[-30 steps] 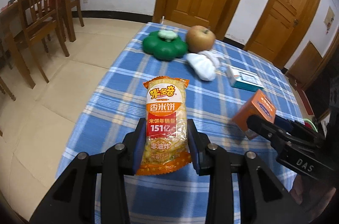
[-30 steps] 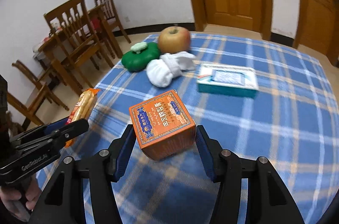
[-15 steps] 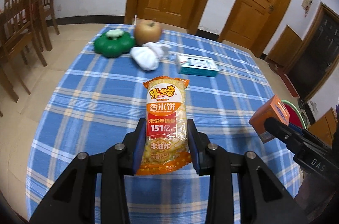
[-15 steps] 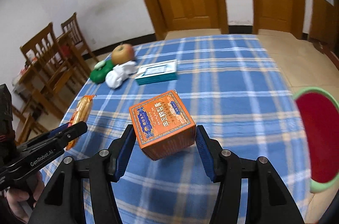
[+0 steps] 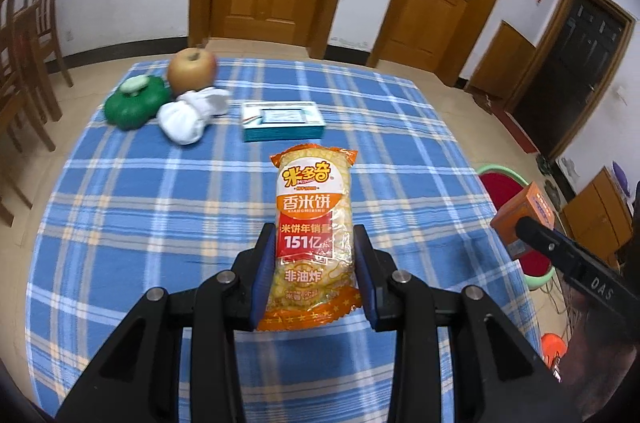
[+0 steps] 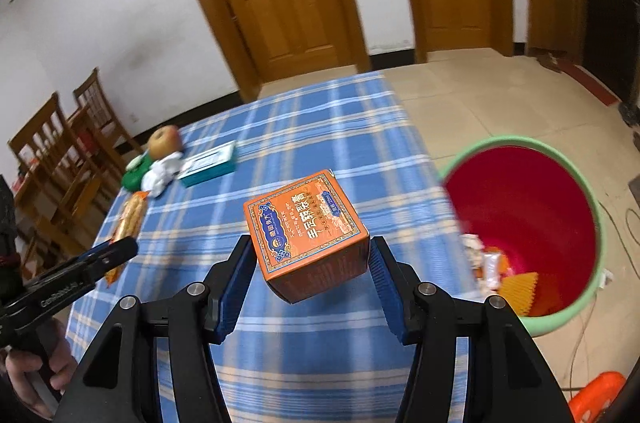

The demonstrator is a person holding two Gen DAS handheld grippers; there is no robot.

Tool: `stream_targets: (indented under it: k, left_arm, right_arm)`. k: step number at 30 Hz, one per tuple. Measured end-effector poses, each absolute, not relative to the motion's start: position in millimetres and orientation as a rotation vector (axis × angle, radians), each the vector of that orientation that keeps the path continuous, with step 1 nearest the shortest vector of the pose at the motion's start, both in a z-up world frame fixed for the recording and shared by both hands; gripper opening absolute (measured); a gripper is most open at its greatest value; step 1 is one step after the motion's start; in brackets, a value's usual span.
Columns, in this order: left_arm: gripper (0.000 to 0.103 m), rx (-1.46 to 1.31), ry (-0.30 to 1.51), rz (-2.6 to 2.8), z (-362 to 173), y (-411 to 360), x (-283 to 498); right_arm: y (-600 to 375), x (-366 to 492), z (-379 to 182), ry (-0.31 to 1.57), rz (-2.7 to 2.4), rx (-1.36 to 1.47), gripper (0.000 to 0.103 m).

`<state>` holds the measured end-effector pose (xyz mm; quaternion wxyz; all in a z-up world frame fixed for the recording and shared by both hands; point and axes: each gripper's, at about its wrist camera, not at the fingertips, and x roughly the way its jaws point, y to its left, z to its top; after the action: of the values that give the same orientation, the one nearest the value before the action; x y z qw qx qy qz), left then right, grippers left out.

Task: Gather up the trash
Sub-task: 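Carry the orange box over the red bucket and open the right tool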

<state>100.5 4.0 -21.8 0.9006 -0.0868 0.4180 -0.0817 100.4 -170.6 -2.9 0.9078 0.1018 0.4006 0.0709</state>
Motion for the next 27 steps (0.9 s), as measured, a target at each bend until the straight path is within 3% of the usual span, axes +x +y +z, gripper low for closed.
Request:
stream_targets:
  k: [27]
  left_arm:
    - [0.037,0.015,0.925,-0.485,-31.2,-192.1,152.1]
  right_arm:
    - [-358.9,86.4,-43.1,0.834,-0.199,0.431,0.060]
